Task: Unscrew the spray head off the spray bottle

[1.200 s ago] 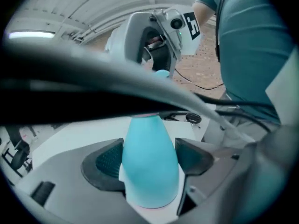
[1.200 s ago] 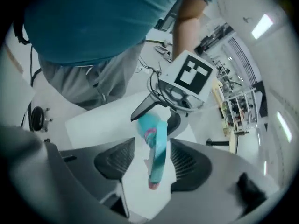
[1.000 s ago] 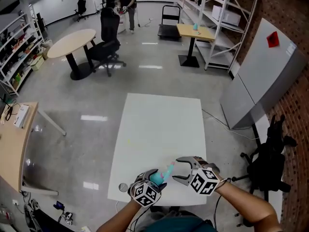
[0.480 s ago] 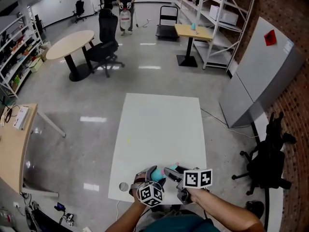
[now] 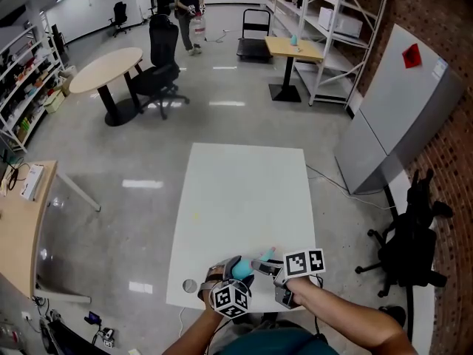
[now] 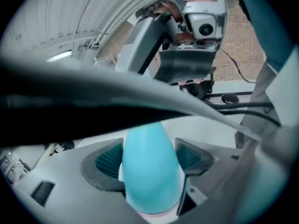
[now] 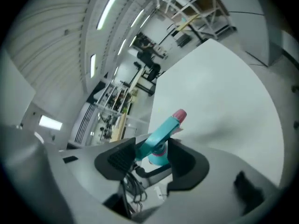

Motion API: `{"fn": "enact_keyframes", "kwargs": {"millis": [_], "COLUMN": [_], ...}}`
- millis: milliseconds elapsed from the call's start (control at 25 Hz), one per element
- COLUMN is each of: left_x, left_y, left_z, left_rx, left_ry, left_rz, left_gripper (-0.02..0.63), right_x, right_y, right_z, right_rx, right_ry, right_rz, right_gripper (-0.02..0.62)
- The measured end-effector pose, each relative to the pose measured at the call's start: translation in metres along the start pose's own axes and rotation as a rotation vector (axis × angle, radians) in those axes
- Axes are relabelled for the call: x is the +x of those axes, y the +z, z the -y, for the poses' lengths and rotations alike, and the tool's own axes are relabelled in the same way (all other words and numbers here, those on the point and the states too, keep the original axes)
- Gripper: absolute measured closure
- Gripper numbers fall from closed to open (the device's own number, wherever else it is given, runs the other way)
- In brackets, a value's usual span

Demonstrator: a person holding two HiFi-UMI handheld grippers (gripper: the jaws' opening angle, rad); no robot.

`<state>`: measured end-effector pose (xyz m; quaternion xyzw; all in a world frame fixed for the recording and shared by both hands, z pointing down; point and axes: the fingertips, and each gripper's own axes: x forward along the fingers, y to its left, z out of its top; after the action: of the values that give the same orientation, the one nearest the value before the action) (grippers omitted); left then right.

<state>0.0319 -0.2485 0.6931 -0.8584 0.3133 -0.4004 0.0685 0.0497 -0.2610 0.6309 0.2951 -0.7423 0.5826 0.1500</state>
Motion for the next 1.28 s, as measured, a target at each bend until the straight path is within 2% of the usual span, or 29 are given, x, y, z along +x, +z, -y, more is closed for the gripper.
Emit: {"fn": "enact_keyframes", "kwargs": {"millis": [80,160,240,320,360,400,440,480,520,560,640,760,840,920,960,1000,1040,1120,1160,1200,1240,1280], "left_x": [-0.003,-0.008,-0.014,-0.024,-0.029,-0.034,-0.037,-0.037,-0.035,-0.031,-0.022,-0.007,0.0,0.004,0.005,0.006,0.007,0.008,0.008,0.008,0.007,0.006], "left_y": [-0.001,0.002,0.006,0.011,0.014,0.017,0.019,0.019,0.018,0.016,0.011,-0.002,-0.017,-0.027,-0.031,-0.034,-0.037,-0.04,-0.039,-0.036,-0.033,-0.028], "left_z": [0.01,0.02,0.029,0.042,0.048,0.054,0.056,0.056,0.053,0.047,0.034,0.018,0.012,0.012,0.012,0.011,0.008,0.004,0.004,0.005,0.007,0.009], "left_rx": [-0.022,-0.025,-0.012,-0.011,-0.013,-0.019,-0.026,-0.031,-0.039,-0.054,-0.103,-0.196,-0.235,-0.21,-0.18,-0.151,-0.136,-0.163,-0.195,-0.223,-0.238,-0.235], "left_ry": [-0.074,-0.166,-0.267,-0.396,-0.458,-0.505,-0.53,-0.528,-0.501,-0.456,-0.349,-0.216,-0.158,-0.125,-0.109,-0.088,-0.066,-0.038,-0.038,-0.046,-0.058,-0.072], "left_rz": [0.054,0.129,0.197,0.269,0.303,0.33,0.344,0.343,0.332,0.314,0.278,0.248,0.235,0.237,0.232,0.22,0.203,0.179,0.18,0.192,0.214,0.239], "left_gripper": [0.262,0.262,0.262,0.262,0.262,0.262,0.262,0.262,0.262,0.262,0.262,0.262,0.262,0.262,0.262,0.262,0.262,0.262,0.262,0.262,0.262,0.262], "right_x": [0.001,-0.003,-0.011,-0.02,-0.024,-0.025,-0.026,-0.026,-0.028,-0.031,-0.037,-0.041,-0.033,-0.024,-0.022,-0.02,-0.019,-0.019,-0.019,-0.019,-0.018,-0.018], "right_y": [-0.02,-0.038,-0.051,-0.056,-0.055,-0.052,-0.049,-0.046,-0.042,-0.034,-0.005,0.025,0.023,0.015,0.013,0.013,0.014,0.013,0.011,0.008,0.007,0.007], "right_z": [-0.007,-0.007,-0.005,-0.001,0.0,0.0,-0.002,-0.002,-0.002,0.0,-0.001,0.013,0.03,0.036,0.035,0.032,0.028,0.017,0.01,0.004,0.0,-0.003], "right_rx": [-0.25,-0.654,-1.187,-1.798,-2.086,-2.324,-2.491,-2.578,-2.584,-2.524,-2.288,-1.813,-1.476,-1.275,-1.19,-1.055,-0.855,-0.409,-0.272,-0.244,-0.33,-0.517], "right_ry": [0.034,0.023,-0.018,-0.04,-0.051,-0.067,-0.078,-0.084,-0.088,-0.099,-0.162,-0.223,-0.185,-0.136,-0.12,-0.101,-0.07,0.028,0.073,0.09,0.069,0.015], "right_rz": [-0.162,-0.311,-0.448,-0.558,-0.585,-0.581,-0.548,-0.506,-0.475,-0.454,-0.374,-0.258,-0.202,-0.14,-0.108,-0.07,-0.027,0.049,0.076,0.095,0.109,0.113], "right_gripper": [0.421,0.425,0.439,0.449,0.462,0.531,0.534,0.534,0.532,0.529,0.489,0.482,0.482,0.473,0.447,0.427,0.4,0.363,0.343,0.339,0.337,0.337]}}
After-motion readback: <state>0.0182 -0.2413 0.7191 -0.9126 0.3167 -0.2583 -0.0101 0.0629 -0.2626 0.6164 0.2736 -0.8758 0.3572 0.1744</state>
